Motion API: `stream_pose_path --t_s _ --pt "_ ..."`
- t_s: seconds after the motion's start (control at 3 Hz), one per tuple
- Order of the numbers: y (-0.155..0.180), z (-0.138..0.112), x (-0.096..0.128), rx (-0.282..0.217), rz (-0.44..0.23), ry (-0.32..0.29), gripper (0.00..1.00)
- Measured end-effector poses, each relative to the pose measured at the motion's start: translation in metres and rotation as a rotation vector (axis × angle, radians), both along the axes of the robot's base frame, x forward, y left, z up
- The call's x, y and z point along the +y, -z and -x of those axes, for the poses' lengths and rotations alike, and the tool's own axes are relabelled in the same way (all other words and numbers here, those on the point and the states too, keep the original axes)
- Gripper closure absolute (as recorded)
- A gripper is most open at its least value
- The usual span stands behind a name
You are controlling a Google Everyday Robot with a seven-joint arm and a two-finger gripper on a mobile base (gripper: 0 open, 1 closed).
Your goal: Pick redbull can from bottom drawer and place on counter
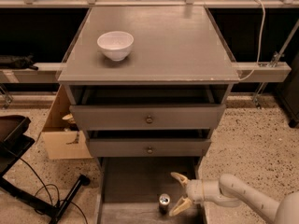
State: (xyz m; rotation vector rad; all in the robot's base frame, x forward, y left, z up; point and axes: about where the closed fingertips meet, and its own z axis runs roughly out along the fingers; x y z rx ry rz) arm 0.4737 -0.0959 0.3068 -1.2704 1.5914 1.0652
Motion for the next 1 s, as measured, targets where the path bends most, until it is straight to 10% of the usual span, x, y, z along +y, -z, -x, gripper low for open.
stream_pose_path --t_s 1.0 --pt "0.050 -0.005 0.009 -0.012 -0.001 0.018 0.00"
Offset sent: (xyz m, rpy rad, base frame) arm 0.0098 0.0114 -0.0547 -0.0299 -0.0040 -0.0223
